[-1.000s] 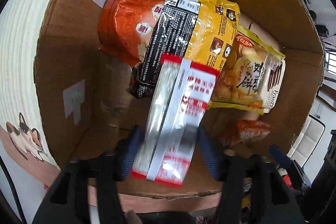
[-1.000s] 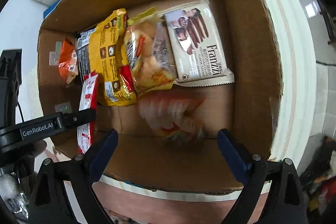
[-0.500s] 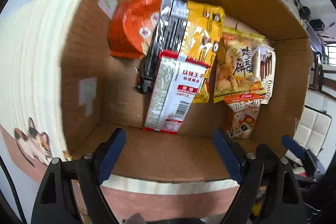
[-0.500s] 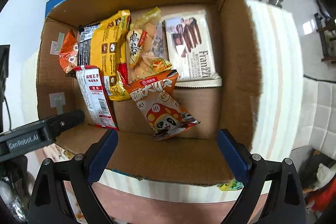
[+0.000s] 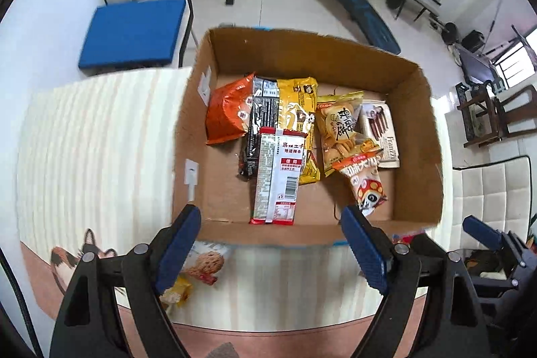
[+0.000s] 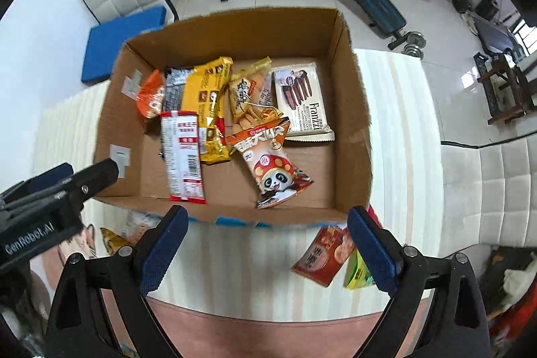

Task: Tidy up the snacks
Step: 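Grasp the egg-yolk pastry with left tool while right tool grasps brown biscuit pack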

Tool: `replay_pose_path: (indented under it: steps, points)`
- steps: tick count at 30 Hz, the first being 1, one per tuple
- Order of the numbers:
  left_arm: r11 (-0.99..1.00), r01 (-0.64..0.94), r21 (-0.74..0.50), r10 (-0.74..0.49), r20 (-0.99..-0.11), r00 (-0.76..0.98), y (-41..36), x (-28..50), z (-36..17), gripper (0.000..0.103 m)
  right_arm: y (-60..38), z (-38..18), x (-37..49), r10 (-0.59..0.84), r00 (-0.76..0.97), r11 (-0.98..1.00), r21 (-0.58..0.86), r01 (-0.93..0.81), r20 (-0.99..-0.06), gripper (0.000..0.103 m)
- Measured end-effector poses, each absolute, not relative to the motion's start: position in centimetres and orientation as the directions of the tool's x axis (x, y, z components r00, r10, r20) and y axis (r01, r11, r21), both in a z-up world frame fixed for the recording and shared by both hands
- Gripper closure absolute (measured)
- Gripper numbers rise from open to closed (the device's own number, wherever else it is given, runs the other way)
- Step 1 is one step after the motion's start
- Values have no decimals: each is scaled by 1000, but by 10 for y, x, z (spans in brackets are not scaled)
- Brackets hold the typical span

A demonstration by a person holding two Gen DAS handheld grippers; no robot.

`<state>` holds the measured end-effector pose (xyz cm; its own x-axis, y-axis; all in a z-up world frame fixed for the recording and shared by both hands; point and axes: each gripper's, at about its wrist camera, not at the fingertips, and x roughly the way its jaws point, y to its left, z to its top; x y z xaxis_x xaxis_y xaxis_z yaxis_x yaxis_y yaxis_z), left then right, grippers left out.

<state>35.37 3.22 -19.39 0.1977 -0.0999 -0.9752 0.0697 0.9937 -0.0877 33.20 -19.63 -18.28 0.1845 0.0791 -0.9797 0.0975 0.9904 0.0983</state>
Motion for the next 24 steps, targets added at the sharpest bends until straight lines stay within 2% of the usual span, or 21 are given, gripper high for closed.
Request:
replay_pose_path:
  steps: [6, 10, 14, 20, 22, 24]
  points:
    - [992, 88, -86, -108, -950, 292, 40, 313, -176, 18, -189, -165, 292, 94, 247, 981, 132, 144, -965, 5]
    - [995, 67, -78, -95, -946, 311, 46, 287, -180, 18, -198, -172, 269, 121, 243, 965, 172, 199, -962, 5]
    - [1000, 8, -29, -30, -951, 309, 49, 267, -205, 18, -217, -199, 252, 148, 215, 937, 206, 281, -965, 5]
    - [998, -55, 7, 18, -976, 215, 45, 257, -265, 18, -254, -273, 245, 157, 124, 892, 195, 408, -980, 5]
    - [997, -70, 28, 40, -983, 179, 43, 258, -288, 18, -264, -296, 247, 164, 106, 877, 194, 440, -981, 8]
    - [996, -79, 40, 52, -987, 154, 43, 257, -304, 18, -275, -320, 249, 174, 84, 857, 193, 478, -981, 17]
